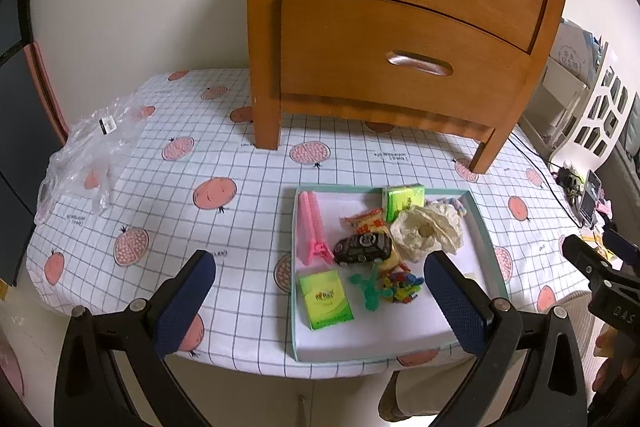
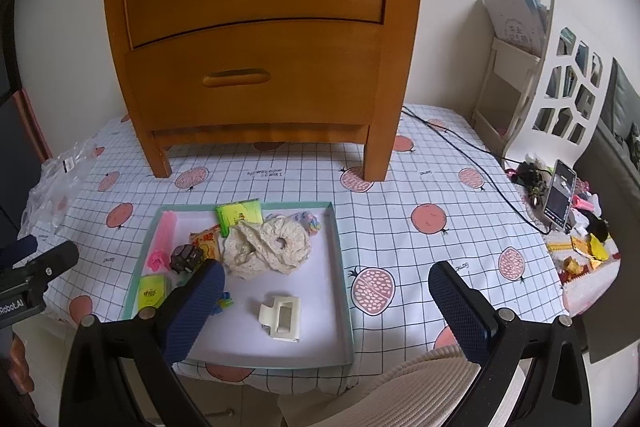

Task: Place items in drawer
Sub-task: 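Move both tools toward the lower drawer of the wooden nightstand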

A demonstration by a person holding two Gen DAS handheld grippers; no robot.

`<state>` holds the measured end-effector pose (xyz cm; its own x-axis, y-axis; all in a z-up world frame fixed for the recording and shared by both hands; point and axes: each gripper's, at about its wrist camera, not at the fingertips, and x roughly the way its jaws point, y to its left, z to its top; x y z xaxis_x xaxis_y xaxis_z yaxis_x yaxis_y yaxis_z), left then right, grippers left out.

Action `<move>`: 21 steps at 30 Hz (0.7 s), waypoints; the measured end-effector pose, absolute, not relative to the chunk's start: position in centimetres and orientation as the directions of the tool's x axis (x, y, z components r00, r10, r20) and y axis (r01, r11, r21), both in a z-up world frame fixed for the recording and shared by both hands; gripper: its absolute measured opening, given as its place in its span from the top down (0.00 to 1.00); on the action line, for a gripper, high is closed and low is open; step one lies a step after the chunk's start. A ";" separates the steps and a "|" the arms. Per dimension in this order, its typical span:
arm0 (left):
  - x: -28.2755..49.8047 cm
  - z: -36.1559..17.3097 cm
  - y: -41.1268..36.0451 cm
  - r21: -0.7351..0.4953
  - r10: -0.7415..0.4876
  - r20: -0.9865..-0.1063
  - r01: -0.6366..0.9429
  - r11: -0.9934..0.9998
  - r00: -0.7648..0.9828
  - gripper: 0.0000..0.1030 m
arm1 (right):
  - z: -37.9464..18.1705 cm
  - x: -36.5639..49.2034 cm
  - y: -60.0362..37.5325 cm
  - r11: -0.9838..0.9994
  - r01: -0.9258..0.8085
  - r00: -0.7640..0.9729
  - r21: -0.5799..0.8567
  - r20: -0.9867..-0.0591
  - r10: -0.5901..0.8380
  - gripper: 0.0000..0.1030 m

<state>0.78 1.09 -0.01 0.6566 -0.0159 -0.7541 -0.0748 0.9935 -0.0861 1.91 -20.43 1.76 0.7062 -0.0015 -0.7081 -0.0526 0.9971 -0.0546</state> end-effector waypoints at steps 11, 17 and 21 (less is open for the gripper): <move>5.8 2.5 2.0 -0.138 -0.058 -0.692 -0.053 0.989 0.719 0.00 | 3.4 6.2 -20.6 0.996 -0.083 0.717 0.016 -0.694 0.071 0.00; 9.9 4.1 1.7 -0.179 -0.107 -0.630 -0.010 0.984 0.769 0.00 | 3.6 10.5 -21.5 0.997 -0.075 0.711 0.035 -0.699 0.077 0.00; 12.5 5.0 1.4 -0.166 -0.122 -0.626 0.021 0.986 0.770 0.00 | 4.1 13.6 -22.6 0.996 -0.065 0.714 0.056 -0.695 0.085 0.00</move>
<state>12.51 1.40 5.02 0.7702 -0.1223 -0.6260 0.0213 0.9858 -0.1664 13.64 -22.55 4.08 0.7142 0.0855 -0.6947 -0.0652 0.9963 0.0556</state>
